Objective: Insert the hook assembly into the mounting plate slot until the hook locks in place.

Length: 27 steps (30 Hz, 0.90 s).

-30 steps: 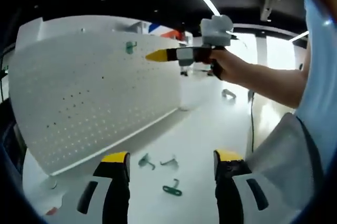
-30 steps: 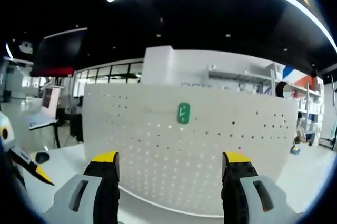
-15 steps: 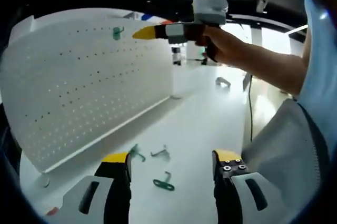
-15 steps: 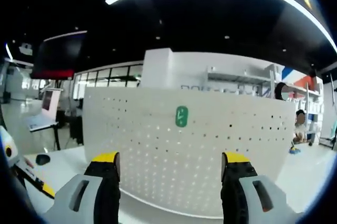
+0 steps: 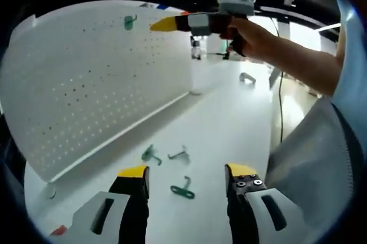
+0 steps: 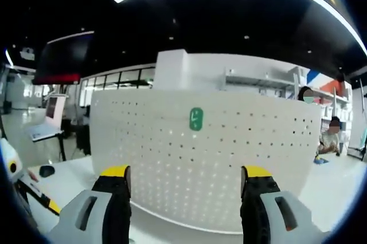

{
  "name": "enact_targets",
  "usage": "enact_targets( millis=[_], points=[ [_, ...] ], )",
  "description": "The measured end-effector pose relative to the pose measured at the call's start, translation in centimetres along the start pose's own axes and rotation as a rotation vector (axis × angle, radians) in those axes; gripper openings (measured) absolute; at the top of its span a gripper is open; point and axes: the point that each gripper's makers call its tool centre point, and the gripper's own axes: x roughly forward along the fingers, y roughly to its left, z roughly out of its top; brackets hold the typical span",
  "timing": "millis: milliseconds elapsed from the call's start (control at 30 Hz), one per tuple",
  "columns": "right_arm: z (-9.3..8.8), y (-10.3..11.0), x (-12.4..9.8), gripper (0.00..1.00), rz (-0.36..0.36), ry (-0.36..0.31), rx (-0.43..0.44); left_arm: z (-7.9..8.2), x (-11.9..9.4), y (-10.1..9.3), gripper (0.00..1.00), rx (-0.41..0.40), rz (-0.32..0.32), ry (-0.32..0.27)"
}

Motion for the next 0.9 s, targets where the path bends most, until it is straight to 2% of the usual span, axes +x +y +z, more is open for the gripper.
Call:
enact_targets(
  millis=[267, 600, 700, 867, 900],
  points=[
    [0.2, 0.0, -0.1, 0.79, 0.0, -0.005, 0.0, -2.3, 1.4, 0.1, 0.49, 0.022, 0.007, 0.103],
    [0.4, -0.5, -0.5, 0.79, -0.008, -0.007, -0.003, -3.5, 3.1, 0.0, 0.49, 0.054, -0.016, 0.162],
    [0.3, -0.5, -0.6, 0.79, -0.01, -0.006, -0.001, -4.1, 3.6, 0.1, 0.5, 0.087, -0.044, 0.175],
    [0.2, -0.8, -0.7, 0.79, -0.016, -0.004, -0.002, -4.8, 4.2, -0.3, 0.54, 0.16, -0.157, 0.156],
    [0.3, -0.8, -0.7, 0.79, -0.018, -0.006, -0.003, -5.1, 4.3, -0.1, 0.53, 0.164, -0.154, 0.161]
  ],
)
